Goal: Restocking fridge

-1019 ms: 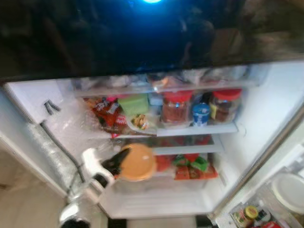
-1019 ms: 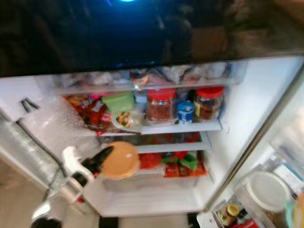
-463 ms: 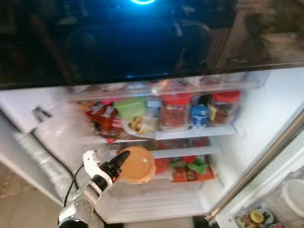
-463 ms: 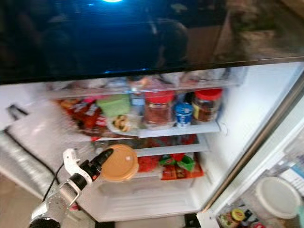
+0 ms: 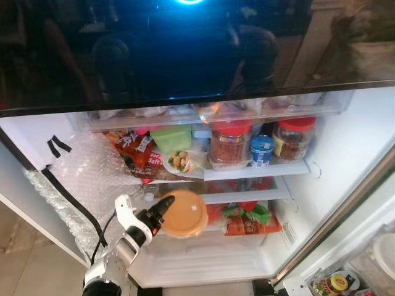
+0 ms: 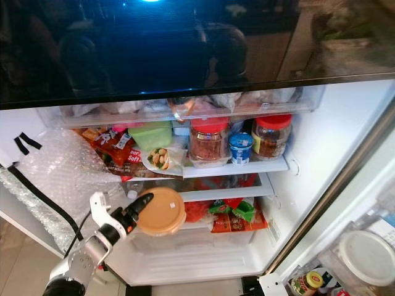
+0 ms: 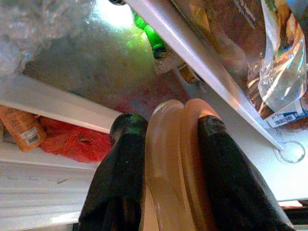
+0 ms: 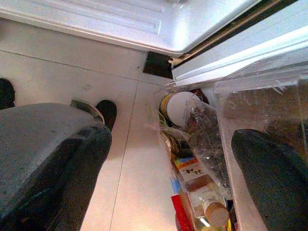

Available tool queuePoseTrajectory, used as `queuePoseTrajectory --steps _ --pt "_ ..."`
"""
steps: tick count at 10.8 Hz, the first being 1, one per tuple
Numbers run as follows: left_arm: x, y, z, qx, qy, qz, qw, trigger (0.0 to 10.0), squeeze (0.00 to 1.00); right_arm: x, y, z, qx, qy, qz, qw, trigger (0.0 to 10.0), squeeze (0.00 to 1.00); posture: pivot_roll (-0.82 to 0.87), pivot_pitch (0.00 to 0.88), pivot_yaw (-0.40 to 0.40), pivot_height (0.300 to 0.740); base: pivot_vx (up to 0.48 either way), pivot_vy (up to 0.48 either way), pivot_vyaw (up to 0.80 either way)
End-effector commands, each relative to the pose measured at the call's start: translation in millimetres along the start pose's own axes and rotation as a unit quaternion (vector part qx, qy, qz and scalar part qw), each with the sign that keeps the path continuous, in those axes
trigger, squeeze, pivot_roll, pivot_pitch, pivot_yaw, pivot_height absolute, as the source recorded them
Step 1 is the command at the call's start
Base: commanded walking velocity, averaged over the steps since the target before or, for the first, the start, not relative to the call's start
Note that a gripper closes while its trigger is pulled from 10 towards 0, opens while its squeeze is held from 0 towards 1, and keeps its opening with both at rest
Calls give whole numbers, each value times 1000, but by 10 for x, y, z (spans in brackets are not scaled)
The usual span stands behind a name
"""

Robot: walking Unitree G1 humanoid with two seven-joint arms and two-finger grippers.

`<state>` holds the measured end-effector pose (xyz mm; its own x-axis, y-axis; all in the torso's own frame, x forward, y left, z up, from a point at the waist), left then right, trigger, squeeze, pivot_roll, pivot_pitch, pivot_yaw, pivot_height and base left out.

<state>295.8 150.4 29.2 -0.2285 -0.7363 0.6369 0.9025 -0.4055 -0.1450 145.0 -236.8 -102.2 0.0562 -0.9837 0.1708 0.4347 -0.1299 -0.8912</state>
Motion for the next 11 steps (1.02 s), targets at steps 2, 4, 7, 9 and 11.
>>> queuePoseTrajectory --steps 2,4,7,9,11 --pt "-15 12 20 5 1 2 1000 10000 0 2 3 1 -8 -8 -3 1000 10000 0 -80 0 37 719 0 0 0" --pt "-13 19 19 3 5 0 1000 10000 0 0 3 -1 -10 -9 -2 1000 10000 0 -79 0 36 681 0 0 0" --pt "-25 44 20 1 14 11 1000 10000 0 -5 3 -8 -12 -12 1 1000 10000 0 -78 0 37 626 0 0 0" --pt "-42 56 15 1 16 22 1000 10000 0 -19 2 6 -3 -7 11 1000 10000 0 -80 0 38 622 0 0 0" --pt "-46 76 26 5 14 26 1000 10000 0 -9 2 9 -3 -6 9 1000 10000 0 -78 0 33 622 0 0 0"
Point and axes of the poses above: a point about 5 cm out from each wrist's last joint towards the gripper, its own y axis pointing out of the wrist towards the gripper, its own z axis along the axis of the wrist's last joint, x = y × z, the point moved 1 cm from there along y, pointing out of the wrist towards the gripper, and after that the axes turned 9 degrees about y, right-handed, at the moved point
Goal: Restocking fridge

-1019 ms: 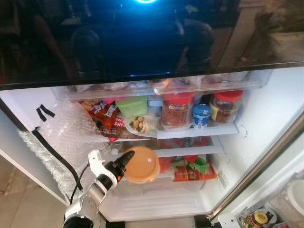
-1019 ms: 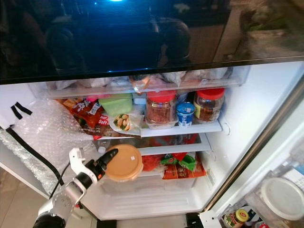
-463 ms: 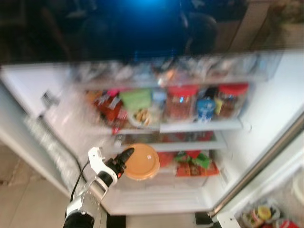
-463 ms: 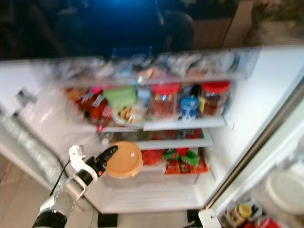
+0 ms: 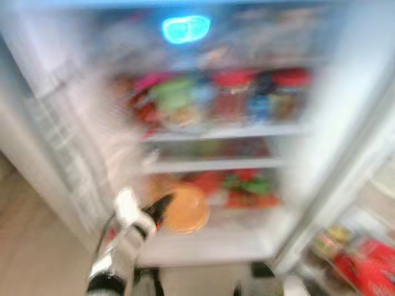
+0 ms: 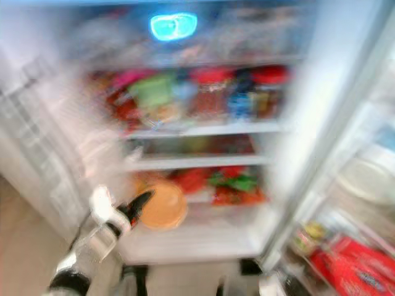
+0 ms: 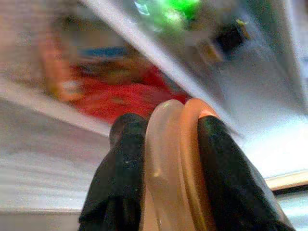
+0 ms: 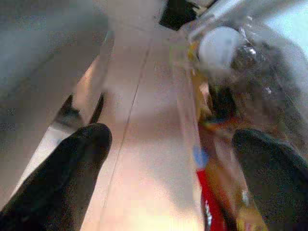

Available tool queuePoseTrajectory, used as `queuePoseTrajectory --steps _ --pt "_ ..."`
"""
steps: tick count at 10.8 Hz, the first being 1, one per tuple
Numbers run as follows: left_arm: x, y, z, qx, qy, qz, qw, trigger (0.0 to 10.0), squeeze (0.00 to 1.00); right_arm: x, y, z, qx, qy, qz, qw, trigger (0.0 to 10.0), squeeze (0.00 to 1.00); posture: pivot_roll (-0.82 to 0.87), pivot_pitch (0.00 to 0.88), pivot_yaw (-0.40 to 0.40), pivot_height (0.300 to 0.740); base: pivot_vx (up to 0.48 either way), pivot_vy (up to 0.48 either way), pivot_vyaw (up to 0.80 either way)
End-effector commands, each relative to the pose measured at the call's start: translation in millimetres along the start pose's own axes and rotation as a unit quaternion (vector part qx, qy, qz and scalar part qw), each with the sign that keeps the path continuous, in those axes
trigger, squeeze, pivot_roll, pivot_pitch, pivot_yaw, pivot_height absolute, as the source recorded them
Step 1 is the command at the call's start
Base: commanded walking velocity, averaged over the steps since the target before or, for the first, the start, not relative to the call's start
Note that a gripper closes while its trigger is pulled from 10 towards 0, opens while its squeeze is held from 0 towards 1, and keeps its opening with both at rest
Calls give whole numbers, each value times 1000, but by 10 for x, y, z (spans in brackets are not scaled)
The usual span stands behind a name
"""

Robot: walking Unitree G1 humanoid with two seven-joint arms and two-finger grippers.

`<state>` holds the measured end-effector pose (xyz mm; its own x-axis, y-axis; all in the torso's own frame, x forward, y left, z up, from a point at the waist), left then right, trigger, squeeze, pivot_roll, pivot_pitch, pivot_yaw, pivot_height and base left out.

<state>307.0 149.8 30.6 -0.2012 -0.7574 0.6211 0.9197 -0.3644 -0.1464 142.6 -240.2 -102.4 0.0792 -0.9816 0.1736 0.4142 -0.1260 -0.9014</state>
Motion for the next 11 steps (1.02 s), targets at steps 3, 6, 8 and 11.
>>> queuePoseTrajectory --steps 3,6,8,11 --pt "5 16 41 9 0 -5 1000 10000 0 -48 6 45 13 6 7 1000 10000 0 -81 0 36 622 0 0 0" --pt "78 94 95 19 -8 -23 1000 10000 0 -65 5 42 17 13 8 1000 10000 0 -89 0 46 622 81 0 0" --pt "85 106 101 18 -6 -27 999 10000 0 -69 6 40 16 12 8 1000 10000 0 -88 0 49 622 261 0 0" --pt "83 112 112 19 -2 -29 999 10000 0 -62 8 44 13 7 4 1000 10000 0 -83 0 49 622 92 0 -152"
Point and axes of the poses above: a point about 5 cm out from each wrist's last joint towards the gripper, its own y axis pointing out of the wrist towards the gripper, its own z axis along the axis of the wrist's last joint, x = y × z, the point moved 1 cm from there along y, pointing out of the wrist towards the gripper, and after that the axes turned 9 degrees about y, right-handed, at the moved point
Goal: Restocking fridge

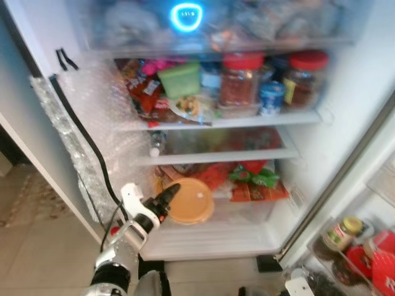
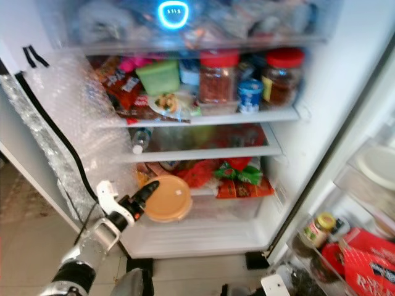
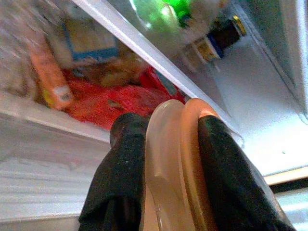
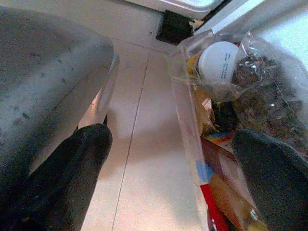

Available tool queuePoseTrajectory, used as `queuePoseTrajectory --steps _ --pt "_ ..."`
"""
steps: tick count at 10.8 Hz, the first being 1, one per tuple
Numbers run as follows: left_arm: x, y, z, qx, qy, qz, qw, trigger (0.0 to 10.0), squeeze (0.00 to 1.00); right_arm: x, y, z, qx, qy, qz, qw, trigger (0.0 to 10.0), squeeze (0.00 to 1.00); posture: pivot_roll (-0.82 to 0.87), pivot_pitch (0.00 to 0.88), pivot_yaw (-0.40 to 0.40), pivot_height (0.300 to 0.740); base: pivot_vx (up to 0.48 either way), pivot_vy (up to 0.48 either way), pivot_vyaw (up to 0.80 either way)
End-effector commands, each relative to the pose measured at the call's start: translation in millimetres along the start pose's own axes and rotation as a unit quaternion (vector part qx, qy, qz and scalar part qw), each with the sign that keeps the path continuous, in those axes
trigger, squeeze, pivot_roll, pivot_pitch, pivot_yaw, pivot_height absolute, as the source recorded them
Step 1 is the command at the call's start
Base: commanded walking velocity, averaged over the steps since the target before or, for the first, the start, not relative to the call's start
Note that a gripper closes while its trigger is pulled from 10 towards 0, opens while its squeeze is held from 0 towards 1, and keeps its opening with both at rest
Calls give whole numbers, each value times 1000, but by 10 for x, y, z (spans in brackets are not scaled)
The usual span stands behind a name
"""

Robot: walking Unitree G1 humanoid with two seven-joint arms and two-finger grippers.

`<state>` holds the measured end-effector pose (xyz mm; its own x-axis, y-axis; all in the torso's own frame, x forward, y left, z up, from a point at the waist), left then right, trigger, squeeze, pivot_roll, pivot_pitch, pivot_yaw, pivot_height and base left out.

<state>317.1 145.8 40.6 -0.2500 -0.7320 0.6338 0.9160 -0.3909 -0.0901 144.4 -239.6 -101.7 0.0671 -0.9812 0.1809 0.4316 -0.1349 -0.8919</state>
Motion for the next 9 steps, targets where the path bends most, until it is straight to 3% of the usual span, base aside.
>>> queuePoseTrajectory --steps 1,9 --pt "13 24 25 7 1 -2 1000 10000 0 -55 8 22 0 0 7 1000 10000 0 -81 0 48 622 281 0 -519" --pt "114 109 183 36 7 -23 999 10000 0 -78 11 58 9 12 15 1000 10000 0 -75 0 46 622 209 0 0"
Point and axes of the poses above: a point about 5 cm out from each wrist's last joint towards the gripper, its own y axis pointing out of the wrist towards the gripper, its own z axis along the axis of the wrist's last joint, x = y × z, the point moved 1 cm from there along y, pointing out of the wrist towards the gripper, and after that the axes turned 9 degrees about y, right-handed, at the moved point
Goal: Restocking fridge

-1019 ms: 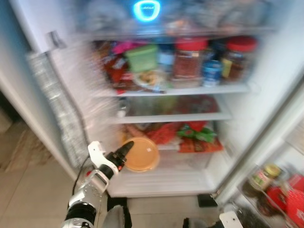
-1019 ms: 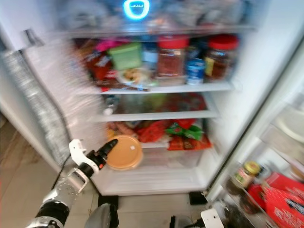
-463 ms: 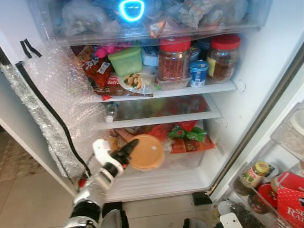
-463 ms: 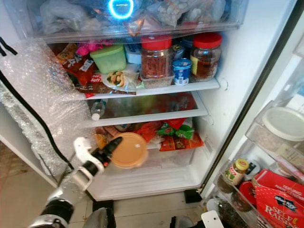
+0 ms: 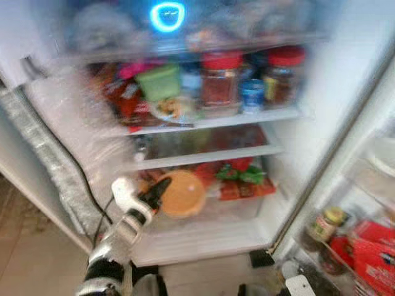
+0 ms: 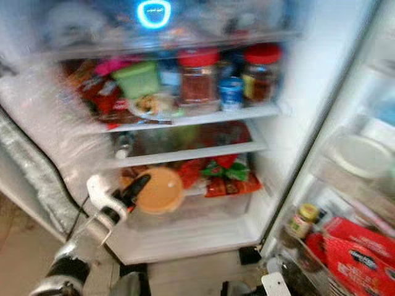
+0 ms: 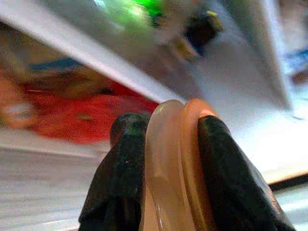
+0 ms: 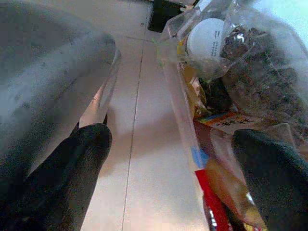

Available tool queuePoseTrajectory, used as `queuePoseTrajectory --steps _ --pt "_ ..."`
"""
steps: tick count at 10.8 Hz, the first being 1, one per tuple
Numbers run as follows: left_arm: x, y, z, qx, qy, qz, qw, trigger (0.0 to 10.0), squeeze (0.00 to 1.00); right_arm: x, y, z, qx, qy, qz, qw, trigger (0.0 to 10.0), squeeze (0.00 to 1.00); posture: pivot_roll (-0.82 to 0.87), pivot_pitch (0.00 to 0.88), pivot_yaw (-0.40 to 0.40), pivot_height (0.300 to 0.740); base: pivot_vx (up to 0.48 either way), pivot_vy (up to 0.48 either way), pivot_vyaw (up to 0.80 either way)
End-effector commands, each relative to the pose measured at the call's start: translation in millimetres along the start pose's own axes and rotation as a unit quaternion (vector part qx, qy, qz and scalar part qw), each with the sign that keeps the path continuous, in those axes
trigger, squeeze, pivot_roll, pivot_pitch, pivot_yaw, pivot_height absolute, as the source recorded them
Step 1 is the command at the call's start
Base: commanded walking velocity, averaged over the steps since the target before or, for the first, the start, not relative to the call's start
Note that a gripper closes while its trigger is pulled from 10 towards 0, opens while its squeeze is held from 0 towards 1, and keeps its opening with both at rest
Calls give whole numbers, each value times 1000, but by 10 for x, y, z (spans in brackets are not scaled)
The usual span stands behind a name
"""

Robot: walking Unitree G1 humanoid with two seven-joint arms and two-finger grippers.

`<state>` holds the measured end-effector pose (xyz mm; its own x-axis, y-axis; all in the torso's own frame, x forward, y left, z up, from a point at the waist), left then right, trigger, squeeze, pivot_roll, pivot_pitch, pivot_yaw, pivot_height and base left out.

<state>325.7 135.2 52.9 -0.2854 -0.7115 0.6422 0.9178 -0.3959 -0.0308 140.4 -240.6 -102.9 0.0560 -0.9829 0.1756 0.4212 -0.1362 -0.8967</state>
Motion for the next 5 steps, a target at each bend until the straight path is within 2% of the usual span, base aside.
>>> queuePoseTrajectory --steps 1,5 --pt "-8 8 113 13 11 -6 1000 10000 0 -86 14 97 15 6 16 1000 10000 0 -73 0 46 622 274 0 0" --pt "18 25 121 15 11 -11 1000 10000 0 -88 13 90 14 5 17 1000 10000 0 -74 0 46 622 271 0 0"
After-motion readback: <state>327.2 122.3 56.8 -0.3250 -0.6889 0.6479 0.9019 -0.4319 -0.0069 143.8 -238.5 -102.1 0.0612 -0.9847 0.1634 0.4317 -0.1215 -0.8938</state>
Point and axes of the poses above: a point about 5 cm out from each wrist's last joint towards the gripper, its own y axis pointing out of the wrist towards the gripper, its own z axis along the axis of the wrist's last joint, x = y × z, the point moved 1 cm from there along y, pointing out of the wrist towards the gripper, and after that the axes turned 9 degrees about y, right-handed, at the moved point
